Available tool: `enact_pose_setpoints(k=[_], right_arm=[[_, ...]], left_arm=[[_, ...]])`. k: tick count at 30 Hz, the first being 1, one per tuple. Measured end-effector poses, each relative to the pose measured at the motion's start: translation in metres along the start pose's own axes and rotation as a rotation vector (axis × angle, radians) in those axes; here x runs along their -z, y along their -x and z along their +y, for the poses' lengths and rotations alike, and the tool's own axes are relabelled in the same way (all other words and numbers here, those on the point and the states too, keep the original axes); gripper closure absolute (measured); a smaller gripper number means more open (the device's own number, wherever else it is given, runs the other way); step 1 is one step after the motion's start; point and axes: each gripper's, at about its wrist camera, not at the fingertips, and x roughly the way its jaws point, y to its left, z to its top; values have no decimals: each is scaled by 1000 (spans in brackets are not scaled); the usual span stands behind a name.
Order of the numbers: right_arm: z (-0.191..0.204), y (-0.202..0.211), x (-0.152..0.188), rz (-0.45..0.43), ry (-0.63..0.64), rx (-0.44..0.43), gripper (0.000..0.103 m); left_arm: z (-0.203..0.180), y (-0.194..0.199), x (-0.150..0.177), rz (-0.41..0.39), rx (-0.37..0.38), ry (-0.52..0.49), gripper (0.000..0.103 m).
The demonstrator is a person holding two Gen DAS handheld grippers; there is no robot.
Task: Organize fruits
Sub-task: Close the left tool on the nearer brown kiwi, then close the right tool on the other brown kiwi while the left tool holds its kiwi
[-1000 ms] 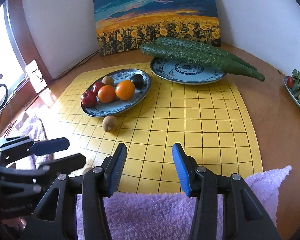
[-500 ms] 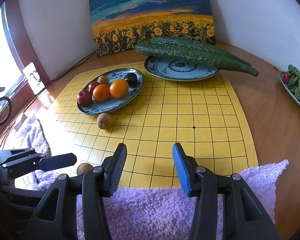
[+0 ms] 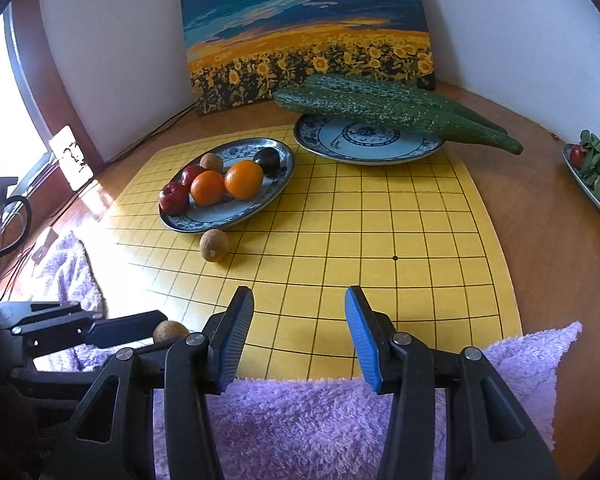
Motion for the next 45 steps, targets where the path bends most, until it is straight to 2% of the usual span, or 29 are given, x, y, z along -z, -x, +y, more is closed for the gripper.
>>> enact_pose_setpoints(k=[14,32,45], right_arm=[[26,-15,-10,23,48,-30,54],[53,-47,-21,76,94,-54,54],[60,-58,-26,76,107,-55,77]], left_arm=[[41,9,-12,-62,-96,85,77],[73,4,-15,-68,-116,158,77],[81,7,-19,-82,-115,172,77]])
